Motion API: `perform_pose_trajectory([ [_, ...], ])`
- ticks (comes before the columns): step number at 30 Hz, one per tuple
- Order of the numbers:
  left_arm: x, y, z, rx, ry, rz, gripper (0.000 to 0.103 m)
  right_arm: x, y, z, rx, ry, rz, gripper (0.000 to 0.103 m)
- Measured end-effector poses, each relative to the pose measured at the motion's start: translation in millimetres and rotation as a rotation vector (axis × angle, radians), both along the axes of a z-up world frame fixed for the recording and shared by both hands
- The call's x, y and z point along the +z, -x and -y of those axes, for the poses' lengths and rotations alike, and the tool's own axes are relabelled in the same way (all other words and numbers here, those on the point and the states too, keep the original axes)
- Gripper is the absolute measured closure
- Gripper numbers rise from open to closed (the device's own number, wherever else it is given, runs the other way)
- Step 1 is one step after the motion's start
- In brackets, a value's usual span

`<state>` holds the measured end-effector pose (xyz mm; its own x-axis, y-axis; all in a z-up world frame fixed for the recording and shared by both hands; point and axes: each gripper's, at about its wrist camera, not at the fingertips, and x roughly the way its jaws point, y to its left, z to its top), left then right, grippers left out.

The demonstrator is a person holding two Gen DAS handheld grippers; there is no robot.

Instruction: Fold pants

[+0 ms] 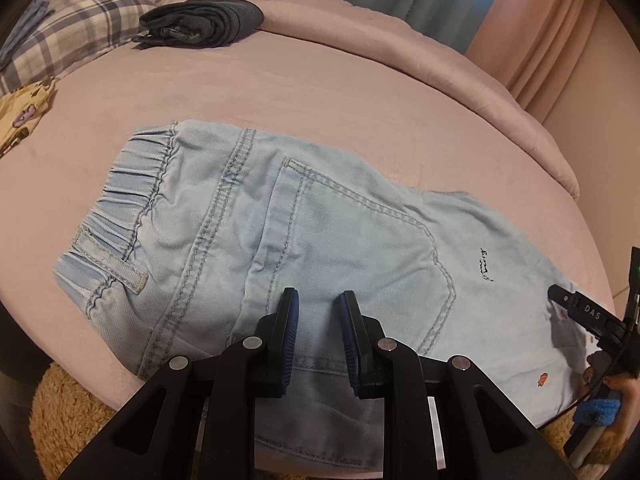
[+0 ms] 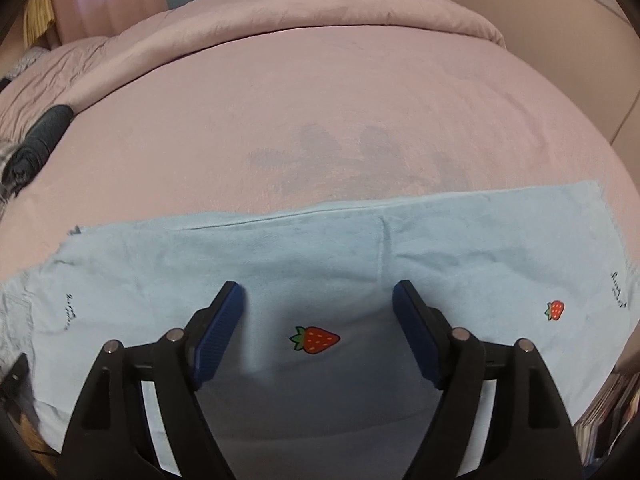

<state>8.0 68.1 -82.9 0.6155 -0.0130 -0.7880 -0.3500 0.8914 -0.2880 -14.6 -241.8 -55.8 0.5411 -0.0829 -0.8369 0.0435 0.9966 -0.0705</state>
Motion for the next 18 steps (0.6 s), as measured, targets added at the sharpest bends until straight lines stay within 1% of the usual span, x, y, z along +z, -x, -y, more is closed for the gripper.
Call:
perform_pose_trajectory([
  [3,-0.6,0.6,-1.3,-0.001,0.008,0.004,0.080,0.7,0.8,1.7,0.001,-0.011,0.001,0.023],
  [9,-0.2,1.0,1.9,-0.004,-0.013,0.007,0.080,0.6,-0.2,-0.8,0.002,0.003,0.001,0.021],
  [18,-0.3,1.6,0.4,-0.001,0.004,0.009,0.080,1.3,1.3,-2.7,0.002,0.008,0.001,0.020],
])
